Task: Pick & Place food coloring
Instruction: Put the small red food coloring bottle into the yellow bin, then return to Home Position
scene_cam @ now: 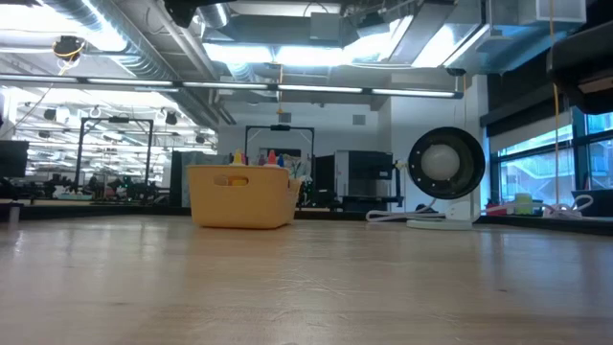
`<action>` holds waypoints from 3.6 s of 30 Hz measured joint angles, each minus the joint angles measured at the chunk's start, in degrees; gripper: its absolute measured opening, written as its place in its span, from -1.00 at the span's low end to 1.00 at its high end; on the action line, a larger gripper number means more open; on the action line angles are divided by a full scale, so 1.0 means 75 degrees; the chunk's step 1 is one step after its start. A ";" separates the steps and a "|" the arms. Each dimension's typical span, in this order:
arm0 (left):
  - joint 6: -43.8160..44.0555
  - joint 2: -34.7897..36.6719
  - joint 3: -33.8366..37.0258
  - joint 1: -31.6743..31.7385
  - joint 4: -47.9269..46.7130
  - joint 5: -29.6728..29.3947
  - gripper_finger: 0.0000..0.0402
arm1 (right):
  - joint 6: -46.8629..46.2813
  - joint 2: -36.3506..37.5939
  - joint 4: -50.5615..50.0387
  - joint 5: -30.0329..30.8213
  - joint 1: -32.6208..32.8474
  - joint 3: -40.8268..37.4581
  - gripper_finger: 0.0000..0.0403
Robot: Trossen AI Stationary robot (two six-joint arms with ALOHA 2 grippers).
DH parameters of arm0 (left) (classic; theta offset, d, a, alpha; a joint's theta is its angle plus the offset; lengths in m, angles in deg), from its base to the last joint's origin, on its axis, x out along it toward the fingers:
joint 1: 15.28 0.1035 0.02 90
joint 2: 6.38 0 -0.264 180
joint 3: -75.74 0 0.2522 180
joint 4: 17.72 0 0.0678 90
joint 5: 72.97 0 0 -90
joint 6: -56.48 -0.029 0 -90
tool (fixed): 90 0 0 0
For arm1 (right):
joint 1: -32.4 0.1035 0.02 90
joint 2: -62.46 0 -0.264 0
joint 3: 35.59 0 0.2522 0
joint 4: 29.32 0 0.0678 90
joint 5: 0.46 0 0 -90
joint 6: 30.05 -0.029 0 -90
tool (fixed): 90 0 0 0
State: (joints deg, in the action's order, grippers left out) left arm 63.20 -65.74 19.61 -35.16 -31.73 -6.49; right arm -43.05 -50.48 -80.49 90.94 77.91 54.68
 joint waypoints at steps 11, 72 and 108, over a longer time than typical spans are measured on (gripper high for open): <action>0.0003 0.0000 0.0000 0.0000 0.0000 0.0001 -0.37 | 0.0158 0.0023 -0.2149 0.0818 -0.0593 0.0854 -0.68; 0.0015 -0.0003 0.0000 0.0000 -0.0017 0.0123 -0.37 | 0.5151 -0.0373 0.3872 -0.0386 -0.7454 0.0216 -0.63; 0.0023 0.0350 0.0009 -0.0003 -0.0172 -0.0051 -0.37 | 0.4206 0.1462 0.1872 -0.1277 -0.7306 0.0207 -0.63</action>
State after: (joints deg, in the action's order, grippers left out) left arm 63.38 -63.11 19.68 -35.18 -33.02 -6.87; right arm -11.51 -39.52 -66.46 81.36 23.12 56.23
